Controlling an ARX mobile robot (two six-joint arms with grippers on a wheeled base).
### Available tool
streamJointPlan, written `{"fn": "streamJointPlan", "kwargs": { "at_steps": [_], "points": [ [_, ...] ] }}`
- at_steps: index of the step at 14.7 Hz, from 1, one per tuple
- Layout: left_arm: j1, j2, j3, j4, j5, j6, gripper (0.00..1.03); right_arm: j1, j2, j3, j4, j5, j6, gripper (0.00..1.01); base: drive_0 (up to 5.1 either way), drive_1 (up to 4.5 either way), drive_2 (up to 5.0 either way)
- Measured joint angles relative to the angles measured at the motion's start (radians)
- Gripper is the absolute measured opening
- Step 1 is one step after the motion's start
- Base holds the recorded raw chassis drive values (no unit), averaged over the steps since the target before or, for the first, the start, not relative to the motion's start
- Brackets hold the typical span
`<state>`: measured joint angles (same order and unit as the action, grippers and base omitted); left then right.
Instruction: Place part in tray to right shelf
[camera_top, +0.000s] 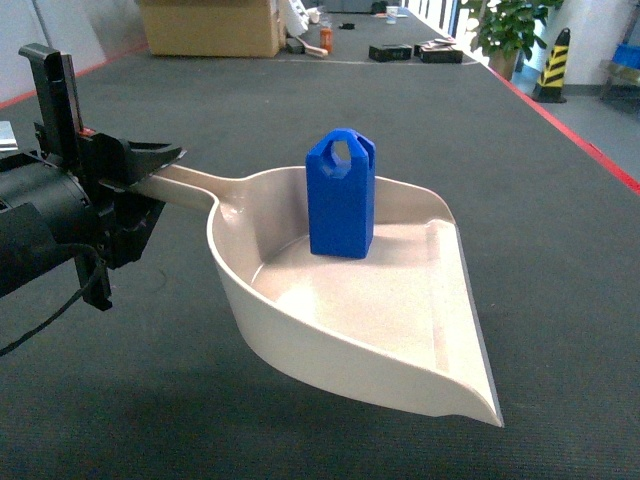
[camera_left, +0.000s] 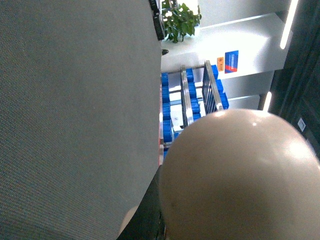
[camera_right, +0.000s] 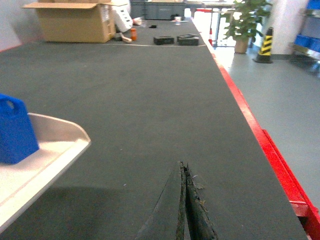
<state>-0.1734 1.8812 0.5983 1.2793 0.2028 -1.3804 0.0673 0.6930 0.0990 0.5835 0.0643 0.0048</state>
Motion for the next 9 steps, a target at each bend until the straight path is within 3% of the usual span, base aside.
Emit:
{"fn": "streamJointPlan", "kwargs": {
  "at_steps": [1, 2, 6, 7, 9],
  "points": [
    [0.0, 0.0, 0.0, 0.0, 0.0, 0.0, 0.16, -0.047, -0.029, -0.013, -0.015, -0.054, -0.002, 0.02, 0.0, 0.0, 0.0],
    [0.0, 0.0, 0.0, 0.0, 0.0, 0.0, 0.15, -0.07, -0.056, -0.022, -0.033, -0.054, -0.002, 0.02, 0.0, 0.0, 0.0],
    [0.0, 0.0, 0.0, 0.0, 0.0, 0.0, 0.15, -0.068, -0.19, -0.058, -0.127, -0.064, -0.002, 0.02, 0.0, 0.0, 0.0],
    [0.0, 0.0, 0.0, 0.0, -0.002, 0.0, 0.15, -0.068, -0.192, -0.083, -0.073, -0.064, -0.002, 0.02, 0.0, 0.0, 0.0],
    [0.0, 0.0, 0.0, 0.0, 0.0, 0.0, 0.15, -0.068, -0.246, -0.086, -0.146, -0.064, -0.002, 0.02, 0.0, 0.0, 0.0]
  ]
}}
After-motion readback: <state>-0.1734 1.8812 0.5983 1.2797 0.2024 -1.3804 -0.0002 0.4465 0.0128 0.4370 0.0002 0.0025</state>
